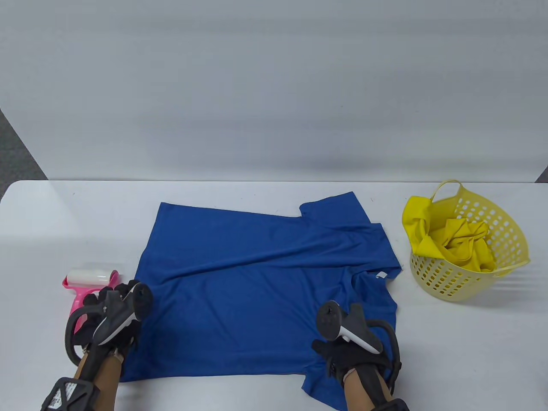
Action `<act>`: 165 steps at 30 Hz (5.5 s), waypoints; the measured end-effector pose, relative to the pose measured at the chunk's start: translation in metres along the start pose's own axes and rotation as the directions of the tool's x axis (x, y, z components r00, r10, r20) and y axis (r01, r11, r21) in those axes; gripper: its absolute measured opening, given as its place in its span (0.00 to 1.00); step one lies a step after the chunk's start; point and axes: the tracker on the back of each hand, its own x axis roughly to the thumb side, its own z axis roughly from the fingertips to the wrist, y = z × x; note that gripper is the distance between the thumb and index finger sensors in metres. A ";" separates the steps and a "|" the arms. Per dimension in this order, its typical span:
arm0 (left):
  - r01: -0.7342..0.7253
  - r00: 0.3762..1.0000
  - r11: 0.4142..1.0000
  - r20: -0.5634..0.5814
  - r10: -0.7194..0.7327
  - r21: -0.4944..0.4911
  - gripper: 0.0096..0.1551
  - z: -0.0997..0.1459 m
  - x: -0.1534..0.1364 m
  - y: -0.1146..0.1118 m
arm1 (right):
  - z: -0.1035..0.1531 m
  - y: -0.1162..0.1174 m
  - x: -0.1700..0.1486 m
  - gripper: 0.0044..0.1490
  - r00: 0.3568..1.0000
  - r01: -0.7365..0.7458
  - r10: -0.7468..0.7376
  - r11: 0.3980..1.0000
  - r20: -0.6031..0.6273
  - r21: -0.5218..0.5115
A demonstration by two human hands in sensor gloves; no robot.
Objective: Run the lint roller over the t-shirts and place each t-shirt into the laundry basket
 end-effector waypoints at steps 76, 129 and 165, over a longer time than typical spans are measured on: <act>-0.243 0.863 0.968 -0.467 0.190 -0.056 0.46 -0.016 -0.095 -0.057 | -0.034 0.058 -0.044 0.56 0.969 0.164 -0.133 0.976 -0.210 0.143; -0.022 0.988 0.957 0.139 0.065 -0.289 0.41 0.074 0.022 -0.003 | -0.044 0.085 -0.026 0.56 0.970 0.241 -0.216 0.899 -0.110 0.365; -0.019 0.986 0.970 0.155 0.058 -0.243 0.38 0.060 0.043 0.015 | -0.044 0.084 -0.026 0.55 0.970 0.239 -0.207 0.897 -0.125 0.372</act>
